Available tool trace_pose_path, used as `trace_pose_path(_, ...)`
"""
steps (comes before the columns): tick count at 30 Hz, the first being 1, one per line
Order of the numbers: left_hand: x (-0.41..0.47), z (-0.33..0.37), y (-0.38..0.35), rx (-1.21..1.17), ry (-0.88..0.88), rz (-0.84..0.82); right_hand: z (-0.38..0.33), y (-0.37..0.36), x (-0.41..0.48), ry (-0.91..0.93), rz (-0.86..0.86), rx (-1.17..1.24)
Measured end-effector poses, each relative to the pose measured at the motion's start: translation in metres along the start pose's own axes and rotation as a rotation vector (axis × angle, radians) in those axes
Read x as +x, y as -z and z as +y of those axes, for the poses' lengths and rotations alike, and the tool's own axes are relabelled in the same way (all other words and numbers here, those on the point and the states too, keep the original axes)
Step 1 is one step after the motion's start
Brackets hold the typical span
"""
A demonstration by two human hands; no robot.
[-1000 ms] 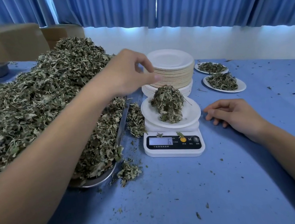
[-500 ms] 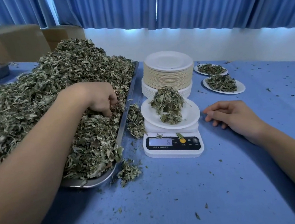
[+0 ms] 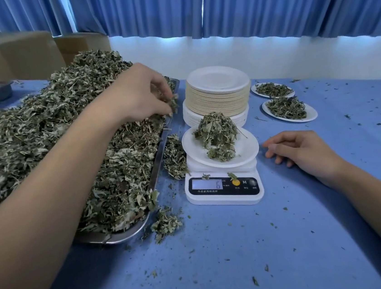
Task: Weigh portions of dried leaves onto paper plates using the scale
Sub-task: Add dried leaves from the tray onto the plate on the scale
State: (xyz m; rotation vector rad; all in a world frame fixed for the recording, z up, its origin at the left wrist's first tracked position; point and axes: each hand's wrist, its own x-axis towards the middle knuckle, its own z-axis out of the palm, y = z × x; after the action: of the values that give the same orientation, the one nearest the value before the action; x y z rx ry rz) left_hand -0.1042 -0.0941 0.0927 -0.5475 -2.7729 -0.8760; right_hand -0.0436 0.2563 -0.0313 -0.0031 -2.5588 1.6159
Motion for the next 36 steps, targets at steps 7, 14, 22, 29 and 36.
trace_pose_path(7, -0.011, 0.031, -0.035, -0.123, -0.095, -0.242, 0.000, 0.000, -0.001, 0.009, 0.010, -0.012)
trace_pose_path(14, -0.005, 0.019, -0.026, -0.151, -0.089, -0.179, -0.002, -0.001, -0.001, 0.007, 0.012, -0.008)
trace_pose_path(22, 0.006, -0.023, -0.005, 0.424, 0.191, -0.281, 0.000, 0.000, 0.000, 0.002, 0.006, -0.015)
trace_pose_path(29, 0.004, -0.045, 0.005, 0.536, 0.261, -0.546, -0.002, -0.002, -0.001, -0.006, 0.015, -0.003)
trace_pose_path(36, 0.005, -0.035, -0.003, 0.370, 0.122, -0.413, -0.003, -0.002, -0.001, -0.004, 0.020, -0.009)
